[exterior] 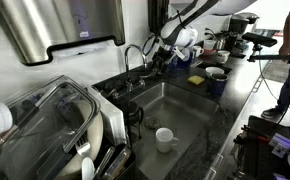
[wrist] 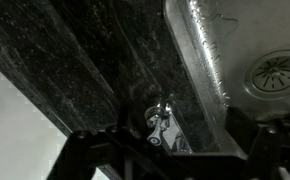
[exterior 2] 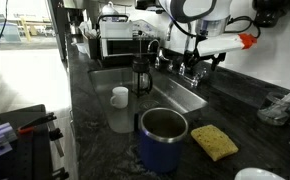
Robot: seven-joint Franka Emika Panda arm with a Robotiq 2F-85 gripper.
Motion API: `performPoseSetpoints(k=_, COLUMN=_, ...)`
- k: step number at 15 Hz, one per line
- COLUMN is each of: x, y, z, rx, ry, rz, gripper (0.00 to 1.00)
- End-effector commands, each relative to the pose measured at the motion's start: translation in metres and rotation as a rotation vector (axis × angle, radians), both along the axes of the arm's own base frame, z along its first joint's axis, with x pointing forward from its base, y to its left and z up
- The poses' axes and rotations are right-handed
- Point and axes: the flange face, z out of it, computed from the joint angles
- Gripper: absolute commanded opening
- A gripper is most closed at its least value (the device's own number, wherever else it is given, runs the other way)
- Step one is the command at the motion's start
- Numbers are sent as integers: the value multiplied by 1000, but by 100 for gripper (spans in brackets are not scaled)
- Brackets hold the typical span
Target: Move the tap faucet from right to left
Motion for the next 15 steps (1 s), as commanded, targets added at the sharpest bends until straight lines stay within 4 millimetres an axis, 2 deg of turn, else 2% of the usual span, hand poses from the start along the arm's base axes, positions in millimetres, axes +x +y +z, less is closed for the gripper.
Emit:
performPoseSetpoints(k=1, x=13, y=-2, z=-4, rx=18, ry=-10, rz=7, gripper=66)
performPoseSetpoints(k=3, x=15, y=-4, z=-4, rx=25, ry=-4, rz=-8, gripper=50)
performPoseSetpoints(k=10, x=12, y=-3, z=-3, rx=27, ry=5, rz=-27, gripper=3)
performPoseSetpoints(k=12, x=10, y=-2, z=-2, rx=28, ry=11, rz=-34, gripper=0)
performPoseSetpoints(k=15, x=4, y=0, z=2, rx=34, ry=23, rz=-66, gripper=3)
